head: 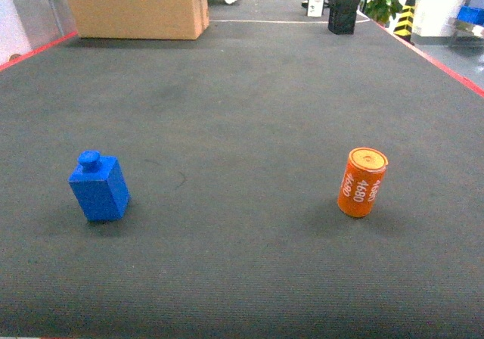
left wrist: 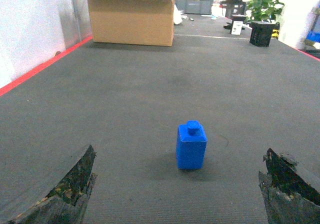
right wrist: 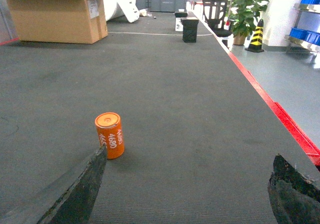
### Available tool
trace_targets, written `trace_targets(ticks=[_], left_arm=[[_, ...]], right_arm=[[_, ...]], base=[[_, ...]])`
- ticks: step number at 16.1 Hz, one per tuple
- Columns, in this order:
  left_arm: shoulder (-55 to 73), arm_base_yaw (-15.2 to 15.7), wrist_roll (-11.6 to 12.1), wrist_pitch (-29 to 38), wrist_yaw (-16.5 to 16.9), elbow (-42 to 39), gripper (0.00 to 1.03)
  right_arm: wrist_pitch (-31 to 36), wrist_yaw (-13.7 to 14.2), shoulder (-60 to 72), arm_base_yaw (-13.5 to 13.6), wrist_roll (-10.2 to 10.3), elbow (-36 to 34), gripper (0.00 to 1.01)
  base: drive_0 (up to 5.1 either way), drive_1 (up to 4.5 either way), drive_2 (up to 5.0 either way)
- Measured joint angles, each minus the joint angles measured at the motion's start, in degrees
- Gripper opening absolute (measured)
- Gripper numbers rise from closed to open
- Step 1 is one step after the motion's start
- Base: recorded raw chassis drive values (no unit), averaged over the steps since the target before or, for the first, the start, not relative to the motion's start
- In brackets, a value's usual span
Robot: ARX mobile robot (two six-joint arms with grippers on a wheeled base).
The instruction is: Sort blue parts and orange caps into right shelf containers
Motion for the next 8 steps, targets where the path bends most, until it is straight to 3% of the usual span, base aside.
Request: trace_targets(ticks=[8], left_arm=[[0.0, 0.0, 0.0, 0.0, 0.0, 0.0, 0.98]], right_arm=[[0.0, 0.0, 0.0, 0.0, 0.0, 0.0, 0.98]], base=[[0.0, 0.00, 0.0]])
